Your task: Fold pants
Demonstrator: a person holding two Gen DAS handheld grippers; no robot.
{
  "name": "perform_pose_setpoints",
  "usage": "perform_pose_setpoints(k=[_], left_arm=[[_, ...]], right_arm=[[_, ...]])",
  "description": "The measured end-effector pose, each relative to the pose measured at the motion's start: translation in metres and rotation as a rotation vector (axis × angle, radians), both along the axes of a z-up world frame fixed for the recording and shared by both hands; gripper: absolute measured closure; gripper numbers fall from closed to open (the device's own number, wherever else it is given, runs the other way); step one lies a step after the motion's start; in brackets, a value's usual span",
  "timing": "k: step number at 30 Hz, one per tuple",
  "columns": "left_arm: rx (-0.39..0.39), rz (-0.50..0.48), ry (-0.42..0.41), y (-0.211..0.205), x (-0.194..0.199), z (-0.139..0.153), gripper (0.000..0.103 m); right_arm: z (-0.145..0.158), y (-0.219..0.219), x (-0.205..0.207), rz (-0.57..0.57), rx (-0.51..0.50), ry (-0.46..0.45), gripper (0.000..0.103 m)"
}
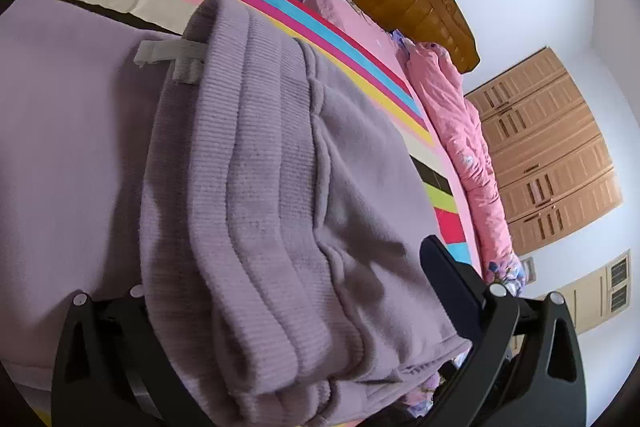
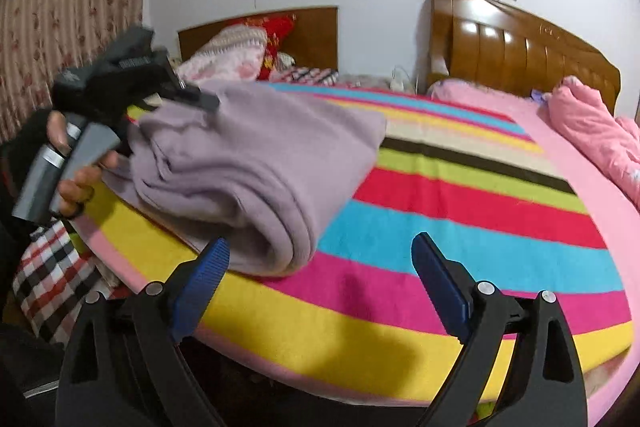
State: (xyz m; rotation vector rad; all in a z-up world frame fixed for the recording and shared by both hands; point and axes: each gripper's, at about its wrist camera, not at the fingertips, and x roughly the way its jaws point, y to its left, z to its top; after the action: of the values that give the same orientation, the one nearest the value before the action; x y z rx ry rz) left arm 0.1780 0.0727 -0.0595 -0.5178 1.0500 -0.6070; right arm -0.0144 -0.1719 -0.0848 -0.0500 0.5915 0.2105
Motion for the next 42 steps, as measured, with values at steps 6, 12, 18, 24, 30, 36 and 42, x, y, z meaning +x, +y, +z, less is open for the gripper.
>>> perform_pose_setpoints(k=[6,12,18,24,30,36,42], left_arm=[[0.025,0.016,-0.004,-0.009,0.007,0.0,0.003],[0.118,0.054,-0.093,-0.016,-0.004,0.022,0.077],[0.161,-0.074,-0.305,-0.065,-0.011,0.122,0.079],[0.036,-0.097,-0.442,-0.052,-0.019,0.208,0.081],[-0.038,0.216,-0.315,0.089,-0.028,0.131,0.084],[-0.206,0.355,-0.093,0.164,-0.04,-0.017,0.087],[-0.137,0.314,-0.124,0.151,-0.032,0.003,0.078]], right_arm=[[-0.011,0.007,0.023,-0.063,0.028,0.074,0.014],[-0.013,0.022,0.031,-0.052,0.014,0.084,0.014],[-0.009,0.037,0.043,-0.055,-0.002,0.086,0.014],[-0.015,0.045,0.049,-0.102,-0.109,0.065,0.014],[-0.021,0.047,0.045,-0.083,-0.126,0.045,0.014],[-0.022,0.05,0.044,-0.079,-0.131,0.035,0.012],[-0.022,0.05,0.043,-0.084,-0.133,0.041,0.011]])
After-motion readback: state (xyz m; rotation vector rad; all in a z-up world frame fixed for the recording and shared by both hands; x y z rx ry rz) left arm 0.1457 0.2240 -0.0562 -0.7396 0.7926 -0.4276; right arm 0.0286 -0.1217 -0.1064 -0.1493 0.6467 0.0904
